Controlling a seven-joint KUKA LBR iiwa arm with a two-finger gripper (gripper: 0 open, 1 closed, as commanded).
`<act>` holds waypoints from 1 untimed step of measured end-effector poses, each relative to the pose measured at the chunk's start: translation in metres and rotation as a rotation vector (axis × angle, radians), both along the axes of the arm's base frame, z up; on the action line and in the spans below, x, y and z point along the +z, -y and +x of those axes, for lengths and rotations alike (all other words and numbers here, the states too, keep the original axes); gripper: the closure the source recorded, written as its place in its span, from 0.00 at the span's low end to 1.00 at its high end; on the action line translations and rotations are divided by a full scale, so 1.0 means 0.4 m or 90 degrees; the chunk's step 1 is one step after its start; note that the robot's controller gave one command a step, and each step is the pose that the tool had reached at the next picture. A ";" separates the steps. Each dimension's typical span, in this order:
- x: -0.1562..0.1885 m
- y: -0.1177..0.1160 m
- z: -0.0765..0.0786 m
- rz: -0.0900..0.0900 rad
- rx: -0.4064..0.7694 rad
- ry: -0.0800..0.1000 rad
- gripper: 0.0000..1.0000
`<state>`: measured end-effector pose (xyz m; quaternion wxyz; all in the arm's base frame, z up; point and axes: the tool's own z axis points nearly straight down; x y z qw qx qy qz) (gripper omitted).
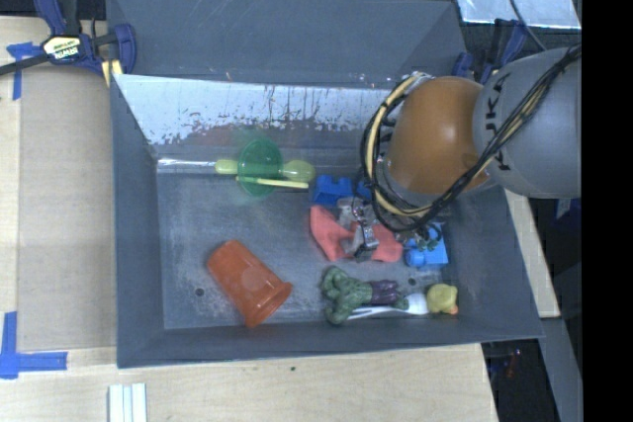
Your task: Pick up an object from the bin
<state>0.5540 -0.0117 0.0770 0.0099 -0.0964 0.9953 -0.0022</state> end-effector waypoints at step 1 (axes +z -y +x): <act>0.001 0.000 -0.001 0.000 0.000 0.000 1.00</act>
Offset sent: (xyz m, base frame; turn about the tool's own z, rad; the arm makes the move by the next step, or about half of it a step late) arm -0.0202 0.0040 0.1540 -0.0293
